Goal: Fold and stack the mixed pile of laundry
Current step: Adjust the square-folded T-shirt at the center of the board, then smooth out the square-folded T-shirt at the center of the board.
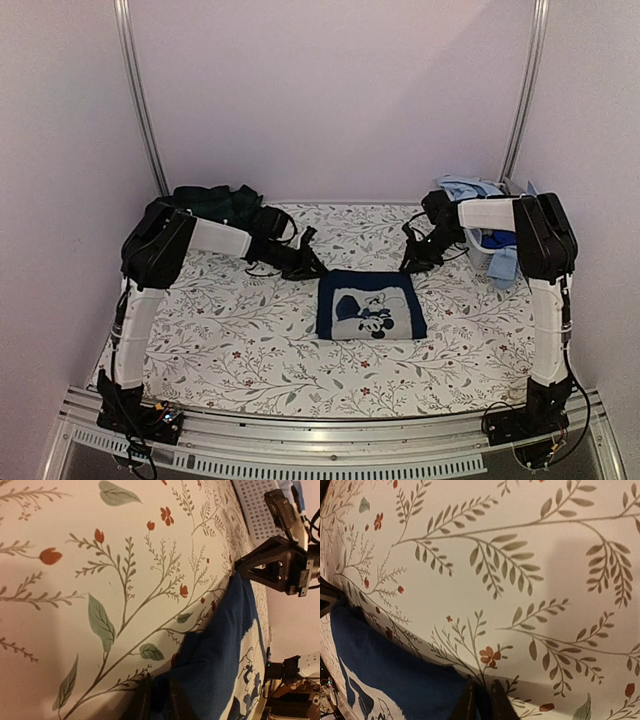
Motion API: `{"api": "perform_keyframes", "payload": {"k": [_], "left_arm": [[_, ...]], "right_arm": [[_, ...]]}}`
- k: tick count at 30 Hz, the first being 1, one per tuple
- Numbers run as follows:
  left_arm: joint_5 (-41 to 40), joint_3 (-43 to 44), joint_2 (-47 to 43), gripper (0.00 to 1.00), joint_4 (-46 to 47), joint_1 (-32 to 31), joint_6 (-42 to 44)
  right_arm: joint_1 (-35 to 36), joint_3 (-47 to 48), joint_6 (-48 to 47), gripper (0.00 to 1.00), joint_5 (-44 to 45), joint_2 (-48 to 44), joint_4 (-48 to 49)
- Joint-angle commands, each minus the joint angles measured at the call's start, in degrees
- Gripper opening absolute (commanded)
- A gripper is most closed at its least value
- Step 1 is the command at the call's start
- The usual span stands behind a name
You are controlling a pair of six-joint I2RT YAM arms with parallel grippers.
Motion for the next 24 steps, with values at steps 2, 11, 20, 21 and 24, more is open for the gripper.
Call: {"api": "perform_keyframes", "payload": {"k": [2, 11, 20, 21, 24], "left_arm": [[-7.95, 0.94, -4.40, 0.48, -1.73, 2.57, -0.03], [-5.28, -9.69, -22.89, 0.81, -1.56, 1.10, 5.63], [10.15, -16.49, -21.37, 1.00, 15.46, -12.94, -5.65], [11.14, -16.48, -19.47, 1.00, 18.17, -13.89, -7.36], [12.25, -15.83, -14.92, 1.00, 22.73, -15.95, -10.92]], "right_arm": [[-0.25, 6.56, 1.25, 0.46, 3.51, 0.42, -0.90], [-0.80, -1.62, 3.26, 0.84, -10.80, -19.75, 0.48], [5.00, -28.78, 23.19, 0.84, -38.04, -29.38, 24.01], [6.35, -30.00, 23.62, 0.84, -38.92, -28.85, 25.19], [8.28, -35.11, 26.53, 0.84, -39.90, -26.51, 31.02]]}}
